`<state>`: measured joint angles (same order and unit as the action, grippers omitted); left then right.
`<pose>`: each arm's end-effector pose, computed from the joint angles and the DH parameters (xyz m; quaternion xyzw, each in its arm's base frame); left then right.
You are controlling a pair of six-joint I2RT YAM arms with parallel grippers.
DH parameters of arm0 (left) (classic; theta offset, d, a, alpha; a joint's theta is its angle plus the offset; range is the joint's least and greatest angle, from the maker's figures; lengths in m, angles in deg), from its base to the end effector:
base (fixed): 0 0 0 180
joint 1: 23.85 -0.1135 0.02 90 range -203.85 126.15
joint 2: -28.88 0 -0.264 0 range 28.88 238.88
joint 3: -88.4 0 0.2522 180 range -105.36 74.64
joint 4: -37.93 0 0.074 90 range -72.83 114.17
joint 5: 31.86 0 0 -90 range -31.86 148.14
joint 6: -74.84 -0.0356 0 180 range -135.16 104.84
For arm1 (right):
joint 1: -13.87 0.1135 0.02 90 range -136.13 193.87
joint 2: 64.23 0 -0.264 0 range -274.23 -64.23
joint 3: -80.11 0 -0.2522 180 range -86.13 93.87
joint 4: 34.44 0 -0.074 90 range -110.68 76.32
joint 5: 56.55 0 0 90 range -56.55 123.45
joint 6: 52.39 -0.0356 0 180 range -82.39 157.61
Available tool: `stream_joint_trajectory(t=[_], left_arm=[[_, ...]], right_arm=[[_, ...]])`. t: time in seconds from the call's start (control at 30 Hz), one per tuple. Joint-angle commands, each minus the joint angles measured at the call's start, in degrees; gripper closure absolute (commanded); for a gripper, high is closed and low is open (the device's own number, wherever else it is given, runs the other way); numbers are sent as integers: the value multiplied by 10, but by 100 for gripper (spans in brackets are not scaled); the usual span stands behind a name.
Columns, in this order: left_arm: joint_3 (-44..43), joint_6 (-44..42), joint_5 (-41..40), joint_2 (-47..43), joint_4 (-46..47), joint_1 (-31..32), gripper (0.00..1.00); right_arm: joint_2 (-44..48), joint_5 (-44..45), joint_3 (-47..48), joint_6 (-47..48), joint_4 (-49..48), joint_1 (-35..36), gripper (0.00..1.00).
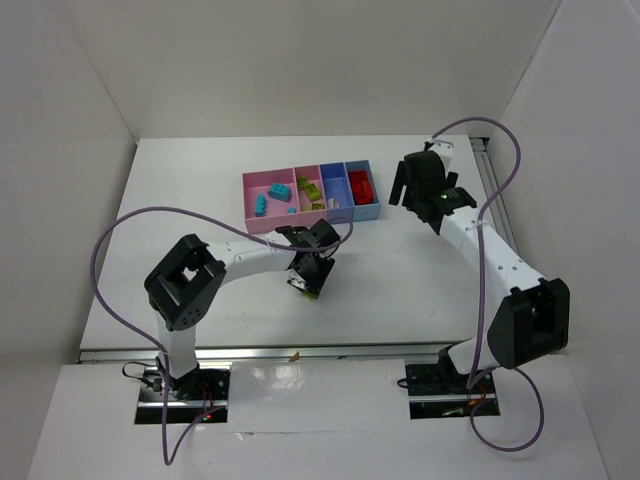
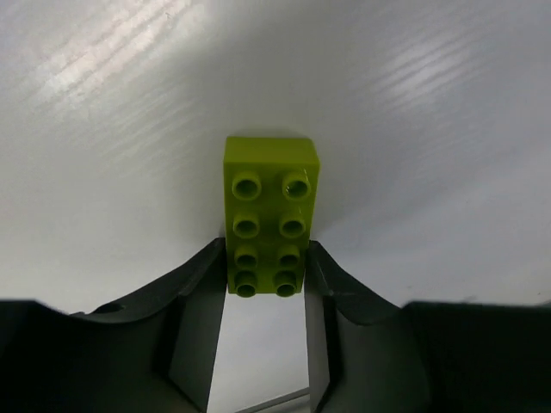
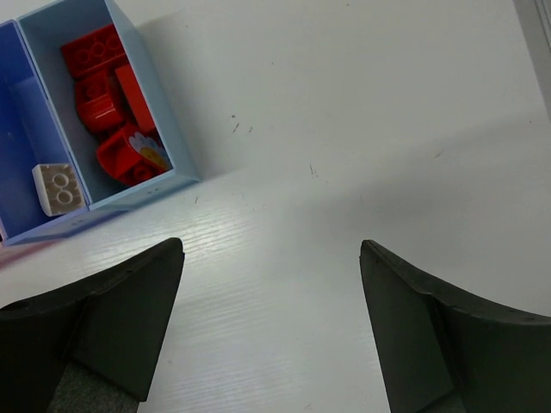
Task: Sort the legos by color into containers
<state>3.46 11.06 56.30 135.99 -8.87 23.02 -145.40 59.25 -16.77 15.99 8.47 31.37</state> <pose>0.2542 -0.2696 0.1684 0.1733 0.9677 -0.0960 0.1560 0.3019 0.0789 0.3134 0.1245 0.8830 -0.0560 0.4492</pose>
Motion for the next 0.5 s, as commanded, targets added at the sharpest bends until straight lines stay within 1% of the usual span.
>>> stream_joint_trajectory(t=[0.0, 0.03, 0.07, 0.1, 0.13, 0.17, 0.2, 0.23, 0.27, 0.3, 0.33, 0.37, 0.43, 0.47], left_arm=[[-27, 5, -18, 15, 11, 1, 53], [-34, 5, -26, 15, 11, 1, 66], [-45, 5, -26, 15, -3, 1, 74], [-54, 0, -36, 15, -15, 1, 79], [-67, 0, -43, 8, -32, 1, 81], [-105, 0, -66, 1, -51, 1, 87], [-126, 0, -66, 1, -68, -11, 89], [-147, 0, -66, -6, -91, -20, 89], [-186, 5, -66, -12, -97, -30, 90], [-206, 5, -66, -12, -97, -48, 93], [-228, 14, -66, -12, -102, -57, 93], [-270, 14, -66, -3, -102, -65, 93], [-321, 14, -61, 34, -102, -87, 93], [-372, 20, -61, 50, -112, -93, 93]], right_arm=[[16, 2, 5, -10, 4, -8, 10], [16, 2, 10, -10, 4, -13, 10], [16, 2, 10, -10, 4, -13, 10], [16, 2, 10, -10, 4, -13, 10], [16, -3, 10, -10, 4, -19, 10], [16, -3, 10, -10, 4, -19, 10], [22, -3, 10, -5, 4, -19, 10], [22, -3, 10, -5, 9, -25, 10], [29, -3, 10, -5, 9, -26, 10], [35, -3, 4, -5, 9, -26, 10], [35, -3, 4, -5, 9, -31, 10], [35, -3, 4, -5, 9, -31, 10], [35, 5, 10, -5, 31, -31, 10], [35, 5, 10, -5, 36, -31, 10]])
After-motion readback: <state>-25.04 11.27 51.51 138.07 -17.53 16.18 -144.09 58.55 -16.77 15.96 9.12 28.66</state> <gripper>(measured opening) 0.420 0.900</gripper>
